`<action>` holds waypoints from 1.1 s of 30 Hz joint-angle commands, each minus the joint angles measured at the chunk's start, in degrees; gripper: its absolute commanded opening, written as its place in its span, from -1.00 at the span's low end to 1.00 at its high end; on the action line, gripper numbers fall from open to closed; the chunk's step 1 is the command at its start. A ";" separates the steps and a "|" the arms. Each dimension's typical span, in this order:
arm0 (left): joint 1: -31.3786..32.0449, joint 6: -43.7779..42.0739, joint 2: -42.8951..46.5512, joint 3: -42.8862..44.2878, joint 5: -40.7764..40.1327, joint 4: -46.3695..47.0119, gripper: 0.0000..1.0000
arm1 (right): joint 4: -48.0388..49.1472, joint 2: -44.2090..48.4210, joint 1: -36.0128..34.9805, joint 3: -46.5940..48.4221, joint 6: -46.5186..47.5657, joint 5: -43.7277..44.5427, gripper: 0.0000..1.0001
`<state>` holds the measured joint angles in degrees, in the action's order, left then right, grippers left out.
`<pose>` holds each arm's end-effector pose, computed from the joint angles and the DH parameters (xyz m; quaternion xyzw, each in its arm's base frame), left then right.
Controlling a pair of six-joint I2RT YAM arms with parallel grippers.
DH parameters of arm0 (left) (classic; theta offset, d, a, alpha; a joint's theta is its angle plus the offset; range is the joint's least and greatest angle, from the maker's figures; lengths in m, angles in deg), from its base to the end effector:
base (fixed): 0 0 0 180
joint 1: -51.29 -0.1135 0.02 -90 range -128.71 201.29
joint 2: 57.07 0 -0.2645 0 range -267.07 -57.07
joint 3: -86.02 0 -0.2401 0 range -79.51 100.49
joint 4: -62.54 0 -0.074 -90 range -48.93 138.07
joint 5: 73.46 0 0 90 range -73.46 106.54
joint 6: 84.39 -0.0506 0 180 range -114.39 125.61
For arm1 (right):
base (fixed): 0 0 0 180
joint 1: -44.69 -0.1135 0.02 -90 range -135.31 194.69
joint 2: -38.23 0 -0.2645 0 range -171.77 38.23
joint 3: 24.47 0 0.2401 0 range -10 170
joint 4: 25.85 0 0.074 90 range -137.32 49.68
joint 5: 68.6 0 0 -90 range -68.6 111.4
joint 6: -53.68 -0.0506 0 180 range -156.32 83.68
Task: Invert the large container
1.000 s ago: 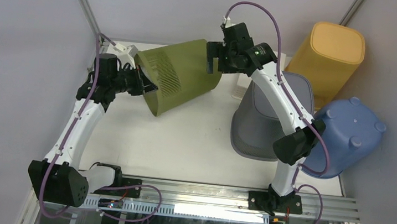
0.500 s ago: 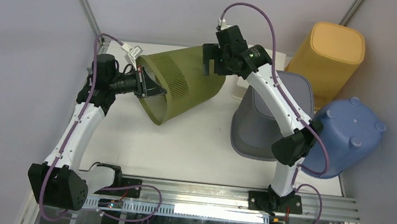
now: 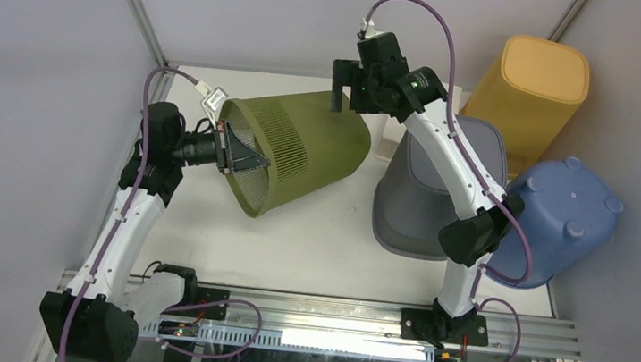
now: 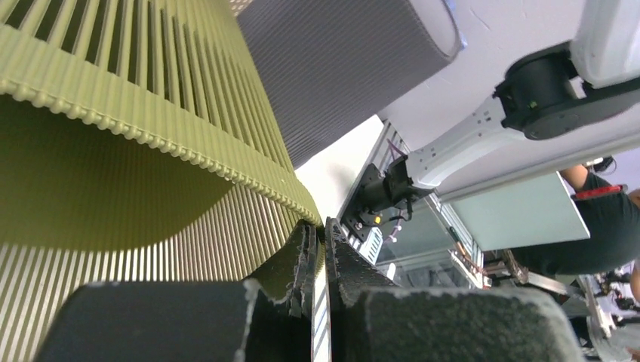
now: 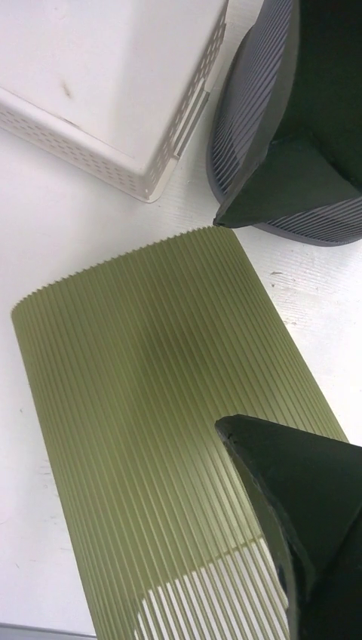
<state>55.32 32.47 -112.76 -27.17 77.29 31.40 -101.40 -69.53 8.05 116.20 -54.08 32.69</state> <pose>0.1957 -0.0580 0.3445 0.1443 0.7502 -0.5311 0.3665 0.3214 0.2267 0.4121 -0.1105 0.9055 0.1026 0.3967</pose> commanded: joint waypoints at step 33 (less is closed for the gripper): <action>-0.71 0.24 -3.71 11.07 -38.12 -16.99 0.05 | 5.03 -14.72 7.52 9.51 -0.45 -10.72 0.98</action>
<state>54.93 30.35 -117.37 -15.35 41.51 12.94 -99.19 -83.70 15.40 123.74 -54.41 25.13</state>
